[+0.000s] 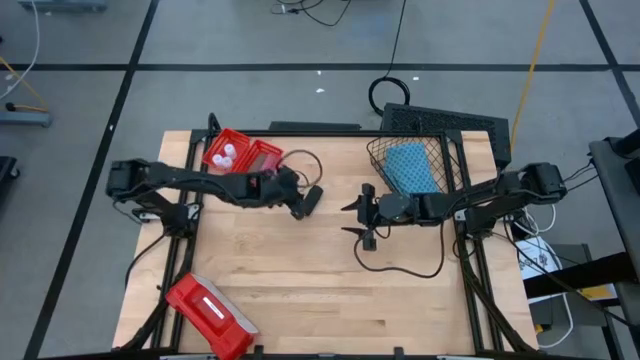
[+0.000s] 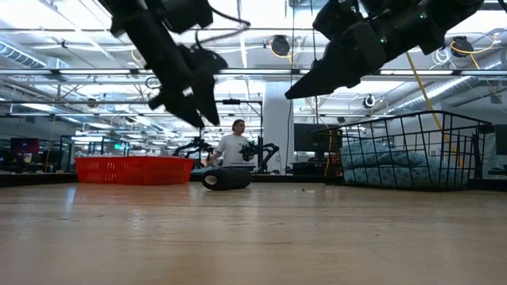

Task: Pick & place medical supplies in basket/bin
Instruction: Put the black bandage into the right red bin

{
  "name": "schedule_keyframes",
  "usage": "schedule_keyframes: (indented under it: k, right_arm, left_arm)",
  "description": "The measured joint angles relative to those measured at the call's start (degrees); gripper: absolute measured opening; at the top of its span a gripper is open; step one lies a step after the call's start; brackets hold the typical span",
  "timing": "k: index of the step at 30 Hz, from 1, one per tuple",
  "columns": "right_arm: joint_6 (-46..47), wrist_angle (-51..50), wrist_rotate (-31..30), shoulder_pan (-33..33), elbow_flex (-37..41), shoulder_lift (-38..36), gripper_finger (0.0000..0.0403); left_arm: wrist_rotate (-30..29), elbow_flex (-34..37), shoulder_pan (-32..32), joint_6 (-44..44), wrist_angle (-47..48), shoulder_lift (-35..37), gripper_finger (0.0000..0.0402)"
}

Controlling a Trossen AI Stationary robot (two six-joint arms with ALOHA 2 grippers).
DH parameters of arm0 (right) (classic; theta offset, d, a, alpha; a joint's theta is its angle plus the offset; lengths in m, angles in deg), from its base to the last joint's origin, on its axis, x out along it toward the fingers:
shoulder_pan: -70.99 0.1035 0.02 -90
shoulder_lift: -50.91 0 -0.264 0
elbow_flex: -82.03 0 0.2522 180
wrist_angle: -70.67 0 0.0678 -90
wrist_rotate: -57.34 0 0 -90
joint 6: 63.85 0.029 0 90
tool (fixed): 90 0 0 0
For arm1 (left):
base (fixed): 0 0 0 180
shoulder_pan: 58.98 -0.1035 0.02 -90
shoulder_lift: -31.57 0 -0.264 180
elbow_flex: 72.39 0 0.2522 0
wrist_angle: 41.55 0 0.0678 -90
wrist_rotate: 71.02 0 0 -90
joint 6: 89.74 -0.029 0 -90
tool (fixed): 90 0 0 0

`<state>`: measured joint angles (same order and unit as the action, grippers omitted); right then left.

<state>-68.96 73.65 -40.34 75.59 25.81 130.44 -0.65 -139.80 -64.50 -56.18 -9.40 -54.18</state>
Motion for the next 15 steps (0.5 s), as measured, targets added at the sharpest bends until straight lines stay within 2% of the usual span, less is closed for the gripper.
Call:
schedule_keyframes:
  k: [4, 7, 10, 15]
  right_arm:
    - [1.2, -0.7, 0.0, 0.0, 0.0, -0.5, 0.0242]
    - [1.4, -1.1, 0.0, 0.0, 0.0, -0.6, 0.0242]
    - [1.4, -1.5, 0.0, 0.0, 0.0, -0.7, 0.0242]
    - [1.4, -1.4, 0.0, 0.0, 0.0, -0.7, 0.0242]
  left_arm:
    - [0.2, 0.1, 0.9, 5.5, -3.6, -5.0, 0.0199]
    - [5.0, 0.1, -0.4, 7.7, -7.3, -8.0, 0.0207]
    - [9.3, 0.1, -1.4, 8.0, -11.6, -11.0, 0.0236]
    - [9.2, 0.1, -2.1, 8.0, -13.5, -14.7, 0.0297]
